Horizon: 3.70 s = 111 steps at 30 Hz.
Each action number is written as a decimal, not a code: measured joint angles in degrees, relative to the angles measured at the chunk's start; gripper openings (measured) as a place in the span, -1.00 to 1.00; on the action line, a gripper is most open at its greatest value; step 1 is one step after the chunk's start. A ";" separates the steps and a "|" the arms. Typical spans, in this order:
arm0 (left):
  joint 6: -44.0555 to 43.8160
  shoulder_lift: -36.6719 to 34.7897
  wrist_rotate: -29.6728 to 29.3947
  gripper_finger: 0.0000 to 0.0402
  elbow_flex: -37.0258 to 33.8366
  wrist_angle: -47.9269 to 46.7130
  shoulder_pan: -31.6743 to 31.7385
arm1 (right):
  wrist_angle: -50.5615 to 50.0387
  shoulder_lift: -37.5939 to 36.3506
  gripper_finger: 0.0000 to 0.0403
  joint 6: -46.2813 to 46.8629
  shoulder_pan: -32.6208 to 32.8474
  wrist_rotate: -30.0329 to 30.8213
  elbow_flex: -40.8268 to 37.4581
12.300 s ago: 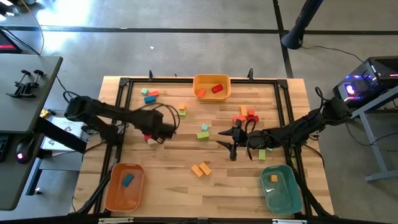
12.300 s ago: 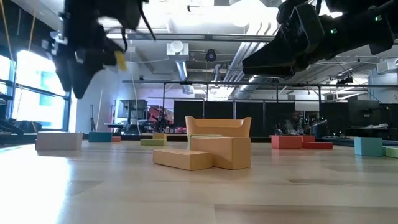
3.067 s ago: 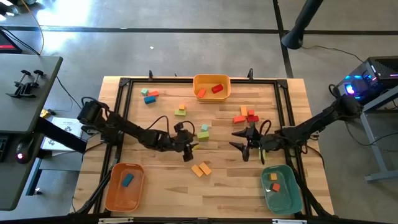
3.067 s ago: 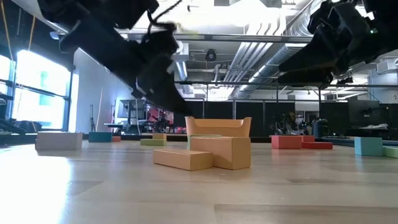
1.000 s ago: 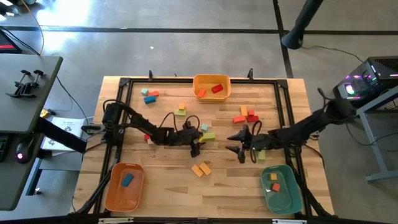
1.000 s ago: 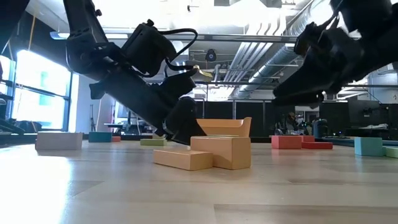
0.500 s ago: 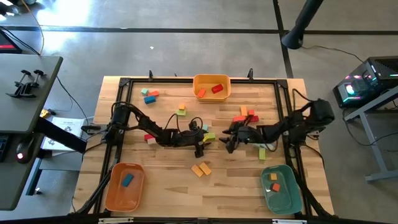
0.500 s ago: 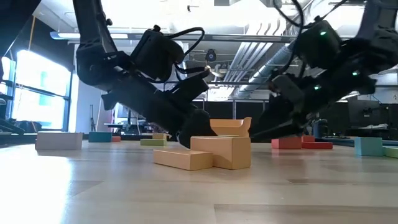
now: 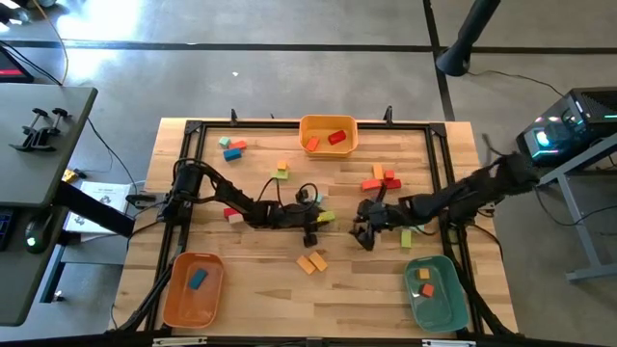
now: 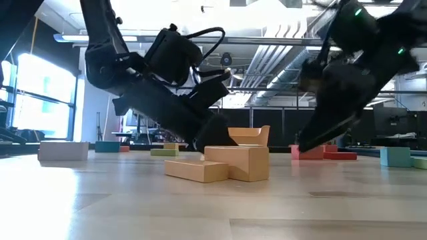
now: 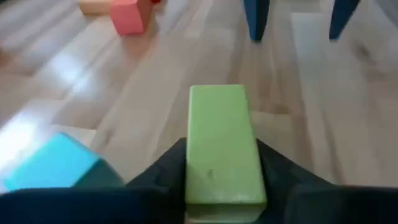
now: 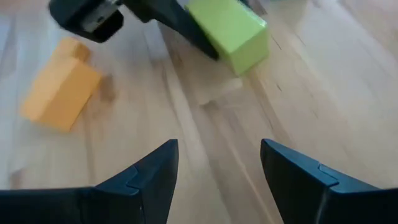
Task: Sort blocks by size
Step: Put the green wide rectangular block into the yellow bin, then put the left red narrow rectangular block into the orange bin
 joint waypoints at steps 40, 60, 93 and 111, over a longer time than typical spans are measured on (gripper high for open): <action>11.44 5.25 11.59 -0.26 47.88 -61.74 31.94 | -7.12 -13.43 0.11 2.84 10.02 19.16 -0.07; 12.09 -3.02 12.10 0.07 45.03 -64.21 26.08 | -6.11 -13.43 0.11 2.86 10.02 23.22 -0.07; 3.06 -26.50 -0.69 0.02 3.55 -19.85 -9.73 | -1.92 -13.38 0.11 -0.28 13.87 29.51 -0.07; -20.77 -27.21 -20.22 0.02 -1.13 -43.33 -12.71 | 1.30 -13.36 0.11 -10.34 10.28 29.29 -0.07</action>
